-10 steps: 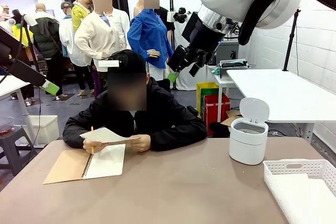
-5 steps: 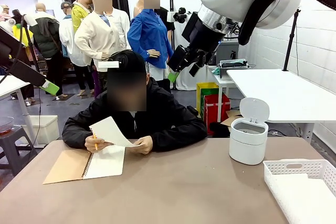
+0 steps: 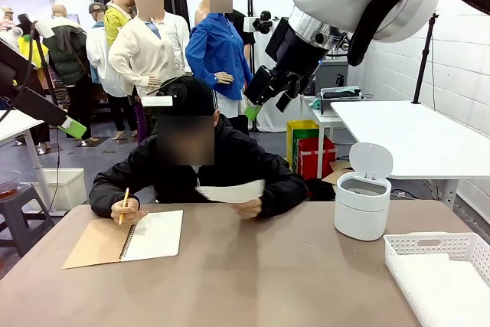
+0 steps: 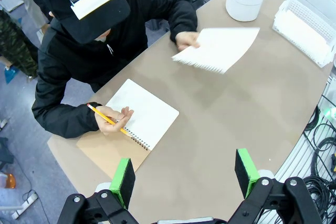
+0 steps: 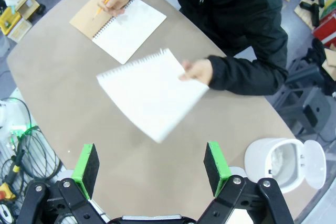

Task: Sort the paper based on its condition.
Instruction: If a person hands you a paper, place it in the Organizing basket , and if it's crumpled, put it in the Trash can.

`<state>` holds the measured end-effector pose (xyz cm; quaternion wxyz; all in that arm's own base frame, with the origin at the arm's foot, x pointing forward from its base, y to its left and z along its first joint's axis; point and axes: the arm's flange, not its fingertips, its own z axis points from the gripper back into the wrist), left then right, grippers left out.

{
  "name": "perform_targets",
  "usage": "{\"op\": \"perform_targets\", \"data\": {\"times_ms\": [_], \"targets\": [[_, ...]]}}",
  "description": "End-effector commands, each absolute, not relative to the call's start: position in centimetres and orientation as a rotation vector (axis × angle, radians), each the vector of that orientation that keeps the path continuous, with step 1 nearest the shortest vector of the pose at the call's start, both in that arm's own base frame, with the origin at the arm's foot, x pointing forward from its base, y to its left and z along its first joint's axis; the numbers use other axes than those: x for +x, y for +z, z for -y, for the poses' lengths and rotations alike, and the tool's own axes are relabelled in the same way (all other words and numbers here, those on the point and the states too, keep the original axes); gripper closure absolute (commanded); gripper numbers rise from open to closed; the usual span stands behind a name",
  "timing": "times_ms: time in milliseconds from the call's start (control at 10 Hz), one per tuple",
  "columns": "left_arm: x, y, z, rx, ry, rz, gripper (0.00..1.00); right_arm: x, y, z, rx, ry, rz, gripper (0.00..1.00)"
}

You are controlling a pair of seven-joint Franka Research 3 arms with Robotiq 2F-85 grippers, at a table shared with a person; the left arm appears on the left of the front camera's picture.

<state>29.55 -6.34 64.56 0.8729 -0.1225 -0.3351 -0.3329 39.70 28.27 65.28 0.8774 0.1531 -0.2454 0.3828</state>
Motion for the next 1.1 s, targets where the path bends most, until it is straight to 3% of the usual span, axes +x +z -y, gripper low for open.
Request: {"op": "perform_targets", "data": {"times_ms": [0,1000], "targets": [[29.58,64.64,6.28,-0.259,-0.690,0.703,0.00,39.69,65.25,-28.28,0.314,0.798,0.511,0.00],[29.58,64.64,6.28,-0.259,-0.690,0.703,0.00,39.69,65.25,-28.28,0.314,0.798,0.511,0.00]]}}
